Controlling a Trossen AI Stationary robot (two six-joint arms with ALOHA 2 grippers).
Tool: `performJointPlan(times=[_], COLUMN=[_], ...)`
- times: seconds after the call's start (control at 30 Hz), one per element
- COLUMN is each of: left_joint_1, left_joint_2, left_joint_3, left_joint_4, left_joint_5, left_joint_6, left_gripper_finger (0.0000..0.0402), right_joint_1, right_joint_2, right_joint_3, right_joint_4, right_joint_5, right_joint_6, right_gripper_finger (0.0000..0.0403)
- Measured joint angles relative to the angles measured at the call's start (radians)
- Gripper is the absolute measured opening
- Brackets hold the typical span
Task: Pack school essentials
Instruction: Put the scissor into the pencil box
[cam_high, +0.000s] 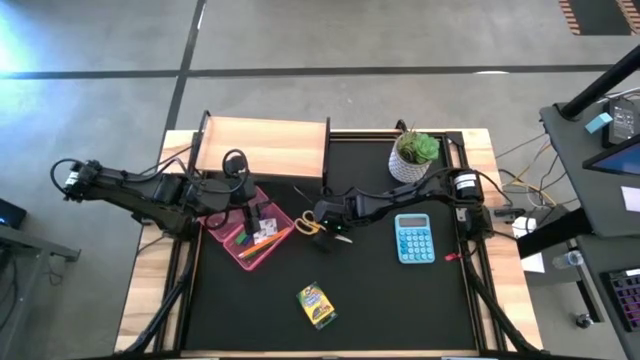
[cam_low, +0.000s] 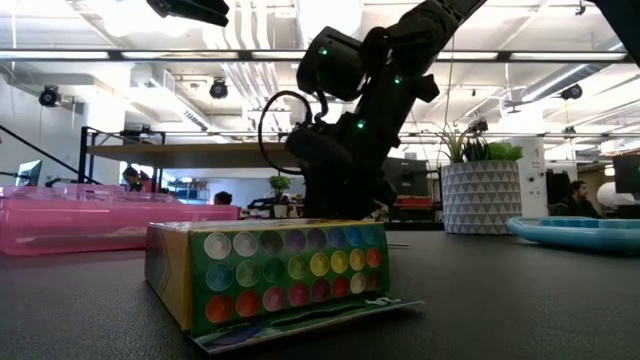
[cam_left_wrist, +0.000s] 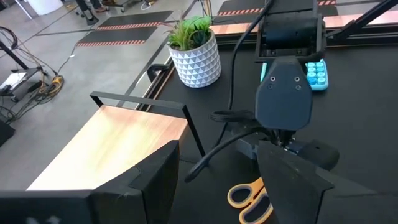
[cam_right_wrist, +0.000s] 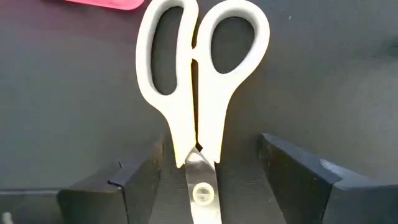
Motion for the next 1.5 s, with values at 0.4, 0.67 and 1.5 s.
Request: performJointPlan(times=[0.4, 0.67, 1.5], left_joint_1=[0.0, 0.0, 0.001], left_joint_2=[0.0, 0.0, 0.004], left_joint_3=[0.0, 0.0, 0.0], left_joint_4=[0.0, 0.0, 0.002], left_joint_5=[0.0, -0.001, 0.017], left_joint_6=[0.0, 0.0, -0.233], left_gripper_finger=[0.0201, 0.0201, 0.0201], right_joint_1=[0.062, 0.072, 0.075], right_joint_2=[0.037, 0.038, -0.183], right_joint_3=[0.0, 0.001, -0.008], right_joint_4=[-0.032, -0.059, -0.318], right_joint_5=[0.069, 0.064, 0.023], right_joint_6=[-0.189, -0.198, -0.117], right_gripper_finger=[0.0173, 0.0097, 0.0056])
